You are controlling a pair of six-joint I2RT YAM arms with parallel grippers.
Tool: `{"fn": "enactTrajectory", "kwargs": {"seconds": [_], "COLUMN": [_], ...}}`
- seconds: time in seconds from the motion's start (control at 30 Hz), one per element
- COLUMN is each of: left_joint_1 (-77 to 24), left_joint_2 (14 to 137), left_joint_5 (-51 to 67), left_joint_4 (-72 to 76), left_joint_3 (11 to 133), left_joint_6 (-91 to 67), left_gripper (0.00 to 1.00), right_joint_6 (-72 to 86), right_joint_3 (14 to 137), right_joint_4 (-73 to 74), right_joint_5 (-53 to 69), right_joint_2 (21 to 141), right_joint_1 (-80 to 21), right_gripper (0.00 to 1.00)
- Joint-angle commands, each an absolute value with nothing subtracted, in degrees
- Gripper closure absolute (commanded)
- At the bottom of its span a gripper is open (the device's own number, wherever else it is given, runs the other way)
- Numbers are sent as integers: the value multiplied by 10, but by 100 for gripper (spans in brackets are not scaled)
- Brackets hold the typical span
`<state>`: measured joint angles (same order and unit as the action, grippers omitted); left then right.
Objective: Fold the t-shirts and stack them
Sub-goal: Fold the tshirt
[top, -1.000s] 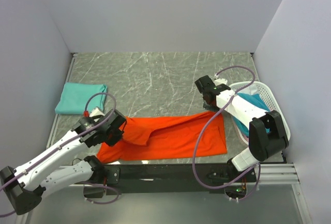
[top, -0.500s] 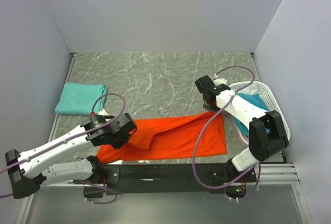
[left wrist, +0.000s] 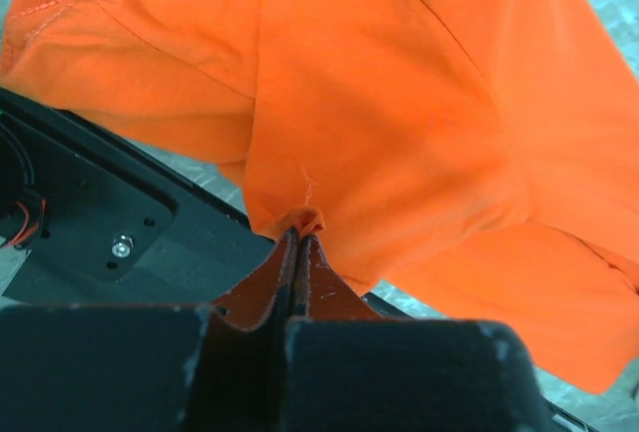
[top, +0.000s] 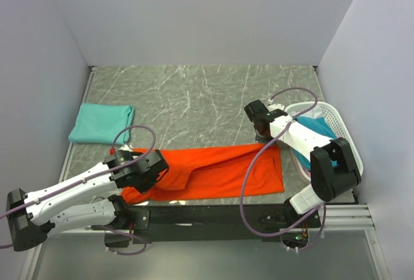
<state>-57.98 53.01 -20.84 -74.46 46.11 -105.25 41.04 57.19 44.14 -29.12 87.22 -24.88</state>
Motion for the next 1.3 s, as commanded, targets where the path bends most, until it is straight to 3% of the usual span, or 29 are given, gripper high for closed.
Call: {"fn": "enactTrajectory", "kwargs": {"seconds": [0.0,0.07,0.13,0.27,0.3,0.4,0.5,0.53,0.63,0.73,0.77,0.8,0.93,1.07,1.27], "left_joint_1": [-584,-583,-583,-583,-584,-583,-583,-583,-583,-583,-584,-583,-583,-561,-382], "left_joint_2": [521,518,516,515,517,519,522,523,519,511,507,506,512,526,543], "left_joint_5": [-206,-200,-196,-192,-191,-186,-181,-178,-175,-205,-217,-227,-272,-307,-228], "left_joint_4": [-728,-724,-719,-708,-708,-701,-699,-696,-700,-726,-740,-749,-737,-627,-491], "left_joint_3": [444,439,432,423,424,422,419,417,413,424,430,446,475,461,389], "left_joint_6": [-1051,-1050,-1046,-1041,-1036,-1026,-1021,-1018,-1013,-1004,-1007,-1006,-979,-908,-760], "left_gripper": [99,99,99,99,98,92,86,82,55,23,6,0,1,1,1], "right_joint_6": [429,435,444,453,454,444,425,418,385,353,346,335,344,380,414], "right_joint_3": [545,531,515,493,490,494,499,498,490,478,475,472,465,461,517], "right_joint_4": [442,437,439,433,433,432,424,418,378,326,306,298,262,173,134], "right_joint_5": [-307,-301,-297,-292,-291,-281,-252,-239,-153,-44,-20,-3,36,61,25], "right_joint_2": [845,839,830,808,797,768,729,716,664,618,608,597,591,635,780], "right_joint_1": [-250,-251,-250,-251,-251,-254,-264,-265,-272,-281,-285,-297,-365,-473,-592], "right_gripper": [100,99,93,75,64,50,45,44,41,38,37,28,27,29,37]}}
